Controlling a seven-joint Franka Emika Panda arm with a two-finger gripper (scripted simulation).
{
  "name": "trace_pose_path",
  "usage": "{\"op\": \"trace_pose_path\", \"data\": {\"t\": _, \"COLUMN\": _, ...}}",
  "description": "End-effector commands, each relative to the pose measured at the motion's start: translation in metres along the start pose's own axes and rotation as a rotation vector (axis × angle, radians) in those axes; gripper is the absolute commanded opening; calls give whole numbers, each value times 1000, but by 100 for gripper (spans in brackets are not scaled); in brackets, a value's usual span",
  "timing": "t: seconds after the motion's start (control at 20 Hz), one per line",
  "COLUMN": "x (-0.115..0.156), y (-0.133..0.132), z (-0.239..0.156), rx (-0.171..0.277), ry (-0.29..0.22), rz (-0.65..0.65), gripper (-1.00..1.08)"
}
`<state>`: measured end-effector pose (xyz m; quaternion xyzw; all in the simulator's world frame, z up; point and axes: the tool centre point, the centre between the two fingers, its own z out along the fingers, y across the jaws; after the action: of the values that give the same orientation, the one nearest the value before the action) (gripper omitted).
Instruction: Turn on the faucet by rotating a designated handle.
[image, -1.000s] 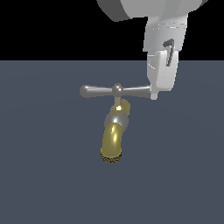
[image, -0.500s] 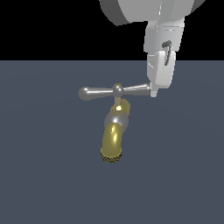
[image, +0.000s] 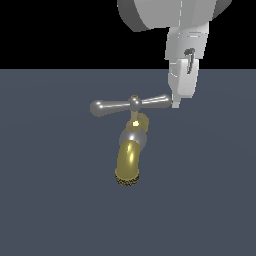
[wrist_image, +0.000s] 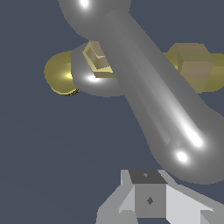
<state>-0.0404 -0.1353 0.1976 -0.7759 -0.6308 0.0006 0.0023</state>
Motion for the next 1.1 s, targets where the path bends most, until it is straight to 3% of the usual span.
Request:
{"op": "trace_pose_path", "data": {"t": 0.0, "x": 8, "y": 7, "z": 0, "rx": -1, "ry": 0, "rz": -6, "gripper": -100}}
{"op": "trace_pose_path", "data": {"t": 1.05, "x": 54, "y": 66, "z": 0, "rx": -4, "ry": -1, "rz": -8, "gripper": -100}}
